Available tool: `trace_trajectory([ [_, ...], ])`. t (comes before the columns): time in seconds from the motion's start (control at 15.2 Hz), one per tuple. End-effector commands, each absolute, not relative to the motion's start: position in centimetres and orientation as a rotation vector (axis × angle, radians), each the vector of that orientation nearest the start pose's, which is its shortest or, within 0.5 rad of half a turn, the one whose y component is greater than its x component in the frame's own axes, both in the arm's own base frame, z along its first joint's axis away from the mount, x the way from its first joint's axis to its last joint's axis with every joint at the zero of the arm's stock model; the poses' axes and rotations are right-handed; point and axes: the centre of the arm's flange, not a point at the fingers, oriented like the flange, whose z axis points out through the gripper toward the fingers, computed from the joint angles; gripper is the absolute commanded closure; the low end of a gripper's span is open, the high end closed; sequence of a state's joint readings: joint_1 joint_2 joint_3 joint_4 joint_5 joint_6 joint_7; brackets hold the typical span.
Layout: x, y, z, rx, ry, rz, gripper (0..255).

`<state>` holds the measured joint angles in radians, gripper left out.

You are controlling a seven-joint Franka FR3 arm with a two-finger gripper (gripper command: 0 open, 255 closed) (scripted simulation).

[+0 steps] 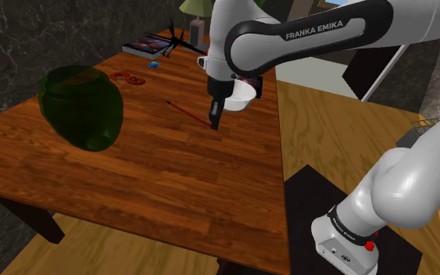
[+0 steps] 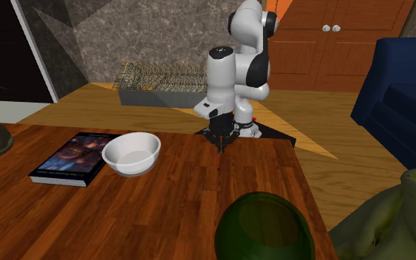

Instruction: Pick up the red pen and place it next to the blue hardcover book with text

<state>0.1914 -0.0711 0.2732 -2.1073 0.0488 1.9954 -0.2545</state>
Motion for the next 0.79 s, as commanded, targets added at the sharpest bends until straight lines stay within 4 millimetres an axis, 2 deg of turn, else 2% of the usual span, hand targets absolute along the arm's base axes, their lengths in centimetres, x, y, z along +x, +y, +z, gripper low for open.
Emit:
trace_trajectory([
  [0.0, 47.5, 21.4, 44.4, -2.932, -1.068, 0.071, 255],
  [0.73, 52.8, 7.9, 44.5, -2.932, -1.068, 0.071, 255],
])
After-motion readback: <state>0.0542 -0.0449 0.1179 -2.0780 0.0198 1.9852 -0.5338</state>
